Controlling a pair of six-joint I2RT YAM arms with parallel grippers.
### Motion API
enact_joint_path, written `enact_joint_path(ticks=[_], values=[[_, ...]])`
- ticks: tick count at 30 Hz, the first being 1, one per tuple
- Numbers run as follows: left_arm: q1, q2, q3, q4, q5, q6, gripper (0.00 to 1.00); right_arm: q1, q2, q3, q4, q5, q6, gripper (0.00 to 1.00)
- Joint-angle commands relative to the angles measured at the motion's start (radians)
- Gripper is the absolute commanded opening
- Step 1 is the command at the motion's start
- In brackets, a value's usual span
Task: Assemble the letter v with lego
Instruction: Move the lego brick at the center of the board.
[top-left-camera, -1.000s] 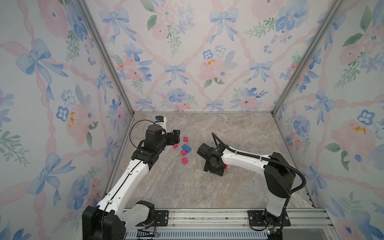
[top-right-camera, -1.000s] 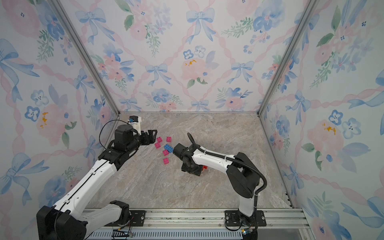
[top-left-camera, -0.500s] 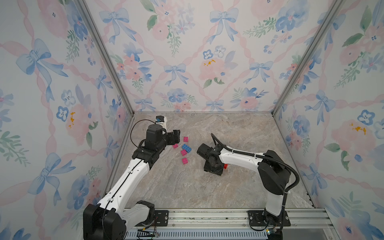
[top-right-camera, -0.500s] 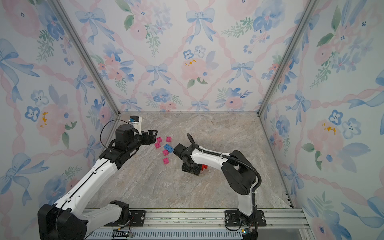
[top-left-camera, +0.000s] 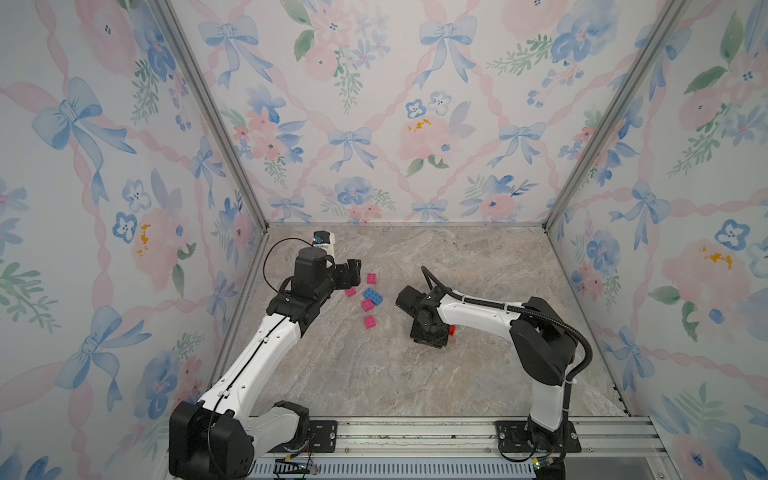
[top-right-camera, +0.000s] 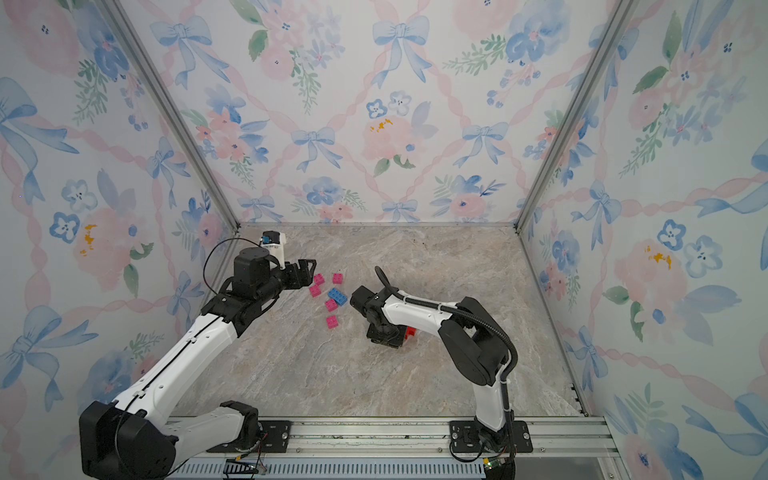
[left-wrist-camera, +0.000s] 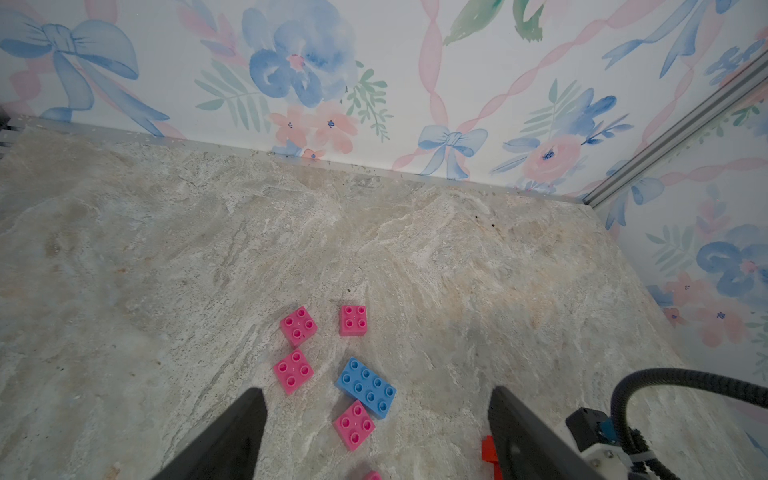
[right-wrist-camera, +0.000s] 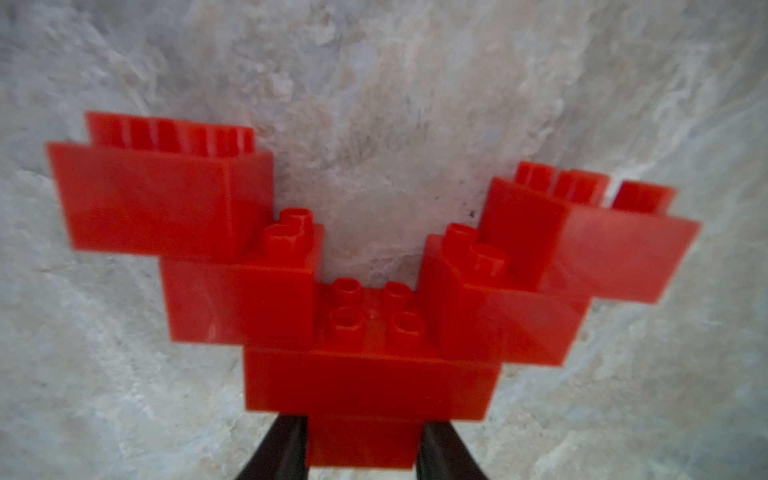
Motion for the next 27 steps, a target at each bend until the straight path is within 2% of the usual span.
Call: enact_joint_path(ticks=[1,6,15,21,27], values=[[0.006,0.012,0.032,0.007,0.007,-0.002,0.87,-0.023,0.014,0.004,-0.016,0.030,-0.059,0.38],[0.007,0.027,0.039,0.008,0.010,-0.011,0.86,-0.056,0.008,0.016,-0.015,0.055,-0.171,0.30],[0.003,0.064,0.055,0.007,0.010,-0.010,0.86,-0.193,0.027,0.106,0.006,0.066,-0.455,0.30],[-0.001,0.104,0.058,0.008,-0.003,-0.002,0.81,-0.284,0.124,0.237,-0.026,0.012,-0.650,0.31],[-0.014,0.115,0.052,0.009,-0.048,-0.010,0.81,-0.313,0.191,0.318,-0.056,0.000,-0.691,0.30]])
